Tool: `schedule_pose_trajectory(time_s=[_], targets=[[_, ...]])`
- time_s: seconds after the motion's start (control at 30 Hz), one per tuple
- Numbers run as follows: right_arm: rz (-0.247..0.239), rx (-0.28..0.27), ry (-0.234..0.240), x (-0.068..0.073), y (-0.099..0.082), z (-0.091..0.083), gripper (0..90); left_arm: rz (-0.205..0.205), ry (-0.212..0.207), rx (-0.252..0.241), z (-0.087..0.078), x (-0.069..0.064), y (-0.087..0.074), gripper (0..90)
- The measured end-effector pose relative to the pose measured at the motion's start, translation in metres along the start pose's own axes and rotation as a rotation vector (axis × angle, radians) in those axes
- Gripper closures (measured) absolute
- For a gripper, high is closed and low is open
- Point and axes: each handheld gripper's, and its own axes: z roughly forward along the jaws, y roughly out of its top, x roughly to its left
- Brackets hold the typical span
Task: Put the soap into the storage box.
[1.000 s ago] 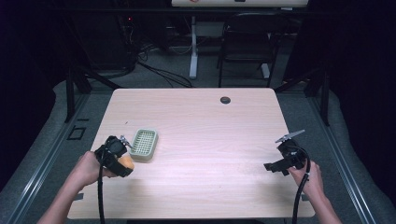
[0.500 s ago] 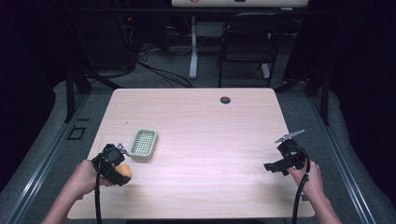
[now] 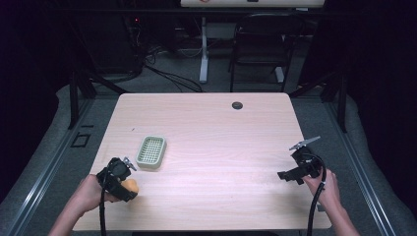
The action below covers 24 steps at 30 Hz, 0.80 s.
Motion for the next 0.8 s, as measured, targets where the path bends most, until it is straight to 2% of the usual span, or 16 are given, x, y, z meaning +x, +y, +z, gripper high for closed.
schedule_pose_trajectory(time_s=[0.13,0.57,0.8], targets=[[0.002,-0.003,0.014,0.0,0.001,0.001,6.0,-0.006,-0.003,0.012,0.004,0.0,-0.002,27.4],[-0.008,0.002,0.0,0.001,0.0,0.0,6.0,-0.02,-0.014,0.029,0.014,-0.003,-0.009,27.4],[-0.02,0.007,-0.001,0.001,0.0,-0.001,6.0,-0.015,-0.018,0.055,0.022,-0.005,-0.009,27.4]])
